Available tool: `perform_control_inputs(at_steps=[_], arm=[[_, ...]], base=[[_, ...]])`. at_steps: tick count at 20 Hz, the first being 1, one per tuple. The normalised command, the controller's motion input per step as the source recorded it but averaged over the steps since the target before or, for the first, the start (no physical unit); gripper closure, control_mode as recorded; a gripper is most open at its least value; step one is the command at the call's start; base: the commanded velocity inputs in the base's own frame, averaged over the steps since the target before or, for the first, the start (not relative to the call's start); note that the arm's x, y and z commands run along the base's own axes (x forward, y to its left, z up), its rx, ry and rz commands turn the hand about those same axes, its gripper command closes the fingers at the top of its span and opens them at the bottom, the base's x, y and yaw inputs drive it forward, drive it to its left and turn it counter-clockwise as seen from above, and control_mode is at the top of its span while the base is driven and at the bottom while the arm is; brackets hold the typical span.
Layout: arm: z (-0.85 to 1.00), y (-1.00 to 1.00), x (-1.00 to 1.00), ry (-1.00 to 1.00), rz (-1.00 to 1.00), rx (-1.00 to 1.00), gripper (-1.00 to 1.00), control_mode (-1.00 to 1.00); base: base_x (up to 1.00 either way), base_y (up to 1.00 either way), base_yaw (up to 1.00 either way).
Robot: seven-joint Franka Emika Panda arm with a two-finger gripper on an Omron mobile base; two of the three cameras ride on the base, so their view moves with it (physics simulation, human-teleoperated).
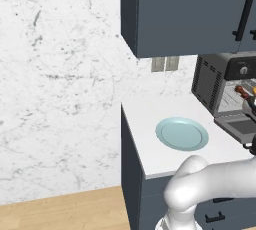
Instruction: Pick up the kebab skewer and baguette bread, and place them inside the toaster oven. Close the toaster oven door and start by setting the timer.
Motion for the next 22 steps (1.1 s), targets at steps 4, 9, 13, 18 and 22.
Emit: perform_control_inputs(at_steps=[4, 9, 13, 18, 22], arm=[[-0.02, -0.18, 0.33, 0.0, -0.07, 0.14, -1.0, -1.0], [0.0, 0.0, 0.35, -0.02, -0.07, 0.15, -1.0, -1.0], [0.0, 0.0, 0.31, -0.04, -0.08, 0.1, -1.0, -1.0], [0.0, 0.0, 0.24, -0.05, -0.07, 0.07, -1.0, -1.0], [-0.01, 0.09, 0.29, -0.07, -0.08, 0.03, -1.0, -1.0]], base=[[0.0, 0.0, 0.0], [0.0, 0.0, 0.0], [0.0, 0.0, 0.0], [0.0, 0.0, 0.0], [0.0, 0.0, 0.0]])
